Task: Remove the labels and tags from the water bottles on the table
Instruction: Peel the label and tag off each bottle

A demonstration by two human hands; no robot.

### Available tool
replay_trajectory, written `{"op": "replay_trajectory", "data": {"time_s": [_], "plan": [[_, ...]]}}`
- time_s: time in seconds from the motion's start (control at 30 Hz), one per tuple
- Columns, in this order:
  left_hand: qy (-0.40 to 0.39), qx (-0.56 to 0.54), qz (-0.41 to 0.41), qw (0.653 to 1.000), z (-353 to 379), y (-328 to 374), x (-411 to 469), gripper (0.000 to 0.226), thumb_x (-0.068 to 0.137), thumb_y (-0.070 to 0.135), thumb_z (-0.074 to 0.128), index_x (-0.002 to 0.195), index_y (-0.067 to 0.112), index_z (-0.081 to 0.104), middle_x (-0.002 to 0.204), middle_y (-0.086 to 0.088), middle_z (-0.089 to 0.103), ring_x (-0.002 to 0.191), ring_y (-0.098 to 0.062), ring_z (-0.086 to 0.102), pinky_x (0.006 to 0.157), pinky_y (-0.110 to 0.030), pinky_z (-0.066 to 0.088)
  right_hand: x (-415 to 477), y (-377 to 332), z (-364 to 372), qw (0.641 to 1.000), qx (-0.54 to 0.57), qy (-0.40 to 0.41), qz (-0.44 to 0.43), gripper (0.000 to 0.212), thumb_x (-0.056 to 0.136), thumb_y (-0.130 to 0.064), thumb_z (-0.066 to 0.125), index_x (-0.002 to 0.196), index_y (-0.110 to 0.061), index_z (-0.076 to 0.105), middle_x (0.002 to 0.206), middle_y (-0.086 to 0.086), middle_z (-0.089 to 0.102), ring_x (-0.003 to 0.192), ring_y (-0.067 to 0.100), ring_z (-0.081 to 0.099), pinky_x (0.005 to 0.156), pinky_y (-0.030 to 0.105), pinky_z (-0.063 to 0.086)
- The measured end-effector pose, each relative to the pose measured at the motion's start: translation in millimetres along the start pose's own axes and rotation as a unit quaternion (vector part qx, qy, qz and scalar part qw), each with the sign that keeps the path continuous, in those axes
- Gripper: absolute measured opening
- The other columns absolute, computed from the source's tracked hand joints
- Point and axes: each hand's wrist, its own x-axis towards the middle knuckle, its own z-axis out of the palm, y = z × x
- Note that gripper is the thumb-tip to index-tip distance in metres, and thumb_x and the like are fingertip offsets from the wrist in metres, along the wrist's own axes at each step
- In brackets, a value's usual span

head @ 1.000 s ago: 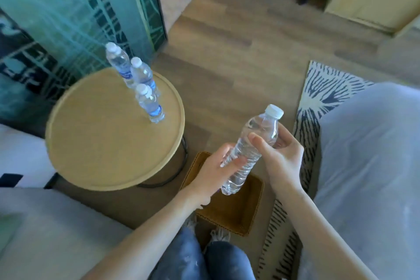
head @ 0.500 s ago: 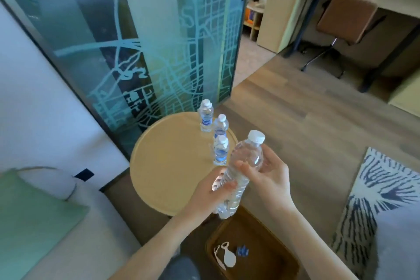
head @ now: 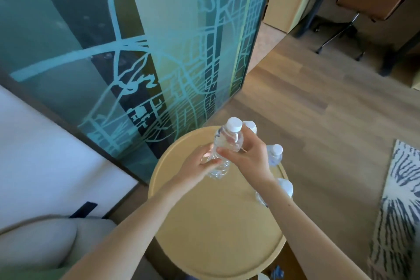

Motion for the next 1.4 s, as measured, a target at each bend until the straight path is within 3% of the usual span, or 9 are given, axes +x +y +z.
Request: {"op": "replay_trajectory", "data": {"time_s": [0.07,0.2,0.33,0.53,0.67,1.07,1.2,1.3,1.4], "plan": [[-0.019,0.003,-0.009,1.0,-10.5,-23.2,33.3,0.047,0.096,0.03,0.064,0.141,0.023,0.051,0.136,0.002,0.057,0.126,-0.011,0.053,0.1,-0.027,0.041,28.8,23.8,18.1,1.0,-0.002,0.008,0.003,0.045,0.061,-0.038,0.087,0.1,-0.038,0.066,0.081,-0.016,0.069,0.075,0.008,0.066,0.069,0.027,0.053],[-0.022,-0.022,-0.007,0.999,-21.9,-69.0,87.4,0.047,0.096,0.02,0.064,0.141,0.016,0.051,0.137,-0.004,0.057,0.13,-0.018,0.053,0.107,-0.032,0.043,77.2,76.3,47.5,1.0,-0.006,0.018,0.012,0.064,0.056,-0.038,0.088,0.115,-0.024,0.067,0.095,-0.005,0.073,0.092,0.02,0.071,0.081,0.034,0.058],[-0.014,-0.059,0.013,0.998,-27.2,-101.2,121.3,0.044,0.096,0.015,0.064,0.139,0.014,0.053,0.136,-0.002,0.06,0.127,-0.01,0.056,0.1,-0.021,0.045,109.4,115.0,64.6,0.999,-0.004,0.028,0.016,0.065,0.062,-0.021,0.091,0.122,-0.027,0.067,0.103,-0.009,0.075,0.097,0.009,0.072,0.077,0.019,0.055],[0.012,-0.088,0.005,0.996,-30.2,-135.2,147.6,0.047,0.093,0.015,0.069,0.138,0.015,0.057,0.137,-0.002,0.06,0.128,-0.014,0.056,0.11,-0.041,0.043,133.3,140.9,79.1,1.0,-0.019,0.014,0.021,0.067,0.064,-0.01,0.093,0.123,-0.027,0.066,0.108,-0.012,0.075,0.101,0.006,0.071,0.08,0.016,0.053],[0.028,-0.1,-0.006,0.995,-27.1,-152.6,156.3,0.05,0.09,0.02,0.073,0.137,0.018,0.057,0.138,0.003,0.06,0.13,-0.013,0.053,0.113,-0.046,0.039,139.3,152.1,82.3,0.999,-0.035,0.006,0.017,0.065,0.064,-0.003,0.09,0.115,-0.036,0.067,0.105,-0.014,0.075,0.098,0.005,0.071,0.078,0.015,0.053],[0.023,-0.129,-0.024,0.991,-16.3,-162.0,157.4,0.058,0.091,0.028,0.072,0.144,0.027,0.048,0.148,0.011,0.049,0.142,-0.011,0.039,0.115,-0.034,0.033,137.9,155.3,79.6,0.999,-0.041,-0.018,0.013,0.068,0.064,-0.011,0.087,0.115,-0.048,0.059,0.107,-0.022,0.068,0.102,0.001,0.067,0.079,0.012,0.052],[0.024,-0.08,-0.023,0.996,-16.6,-149.4,149.2,0.06,0.092,0.031,0.071,0.146,0.03,0.044,0.149,0.012,0.048,0.141,-0.008,0.039,0.116,-0.037,0.032,132.3,147.6,77.6,0.999,-0.041,-0.03,0.016,0.08,0.07,-0.012,0.086,0.134,-0.042,0.051,0.12,-0.026,0.063,0.114,-0.001,0.061,0.084,0.009,0.05],[0.085,-0.077,-0.044,0.992,-17.2,-135.3,134.1,0.057,0.091,0.03,0.073,0.141,0.024,0.047,0.142,0.007,0.052,0.129,-0.012,0.051,0.103,-0.03,0.042,117.0,135.6,71.1,0.999,-0.036,-0.001,0.01,0.085,0.071,-0.014,0.089,0.136,-0.048,0.045,0.127,-0.034,0.054,0.12,-0.004,0.056,0.097,0.009,0.044],[0.175,-0.089,-0.052,0.979,-14.0,-117.8,97.2,0.035,0.092,0.026,0.071,0.124,0.02,0.058,0.117,0.011,0.062,0.109,-0.009,0.061,0.078,-0.01,0.045,81.0,113.8,55.5,0.998,-0.007,0.059,0.018,0.073,0.075,-0.015,0.089,0.129,-0.045,0.05,0.128,-0.023,0.057,0.12,0.0,0.058,0.103,0.019,0.047]]}}
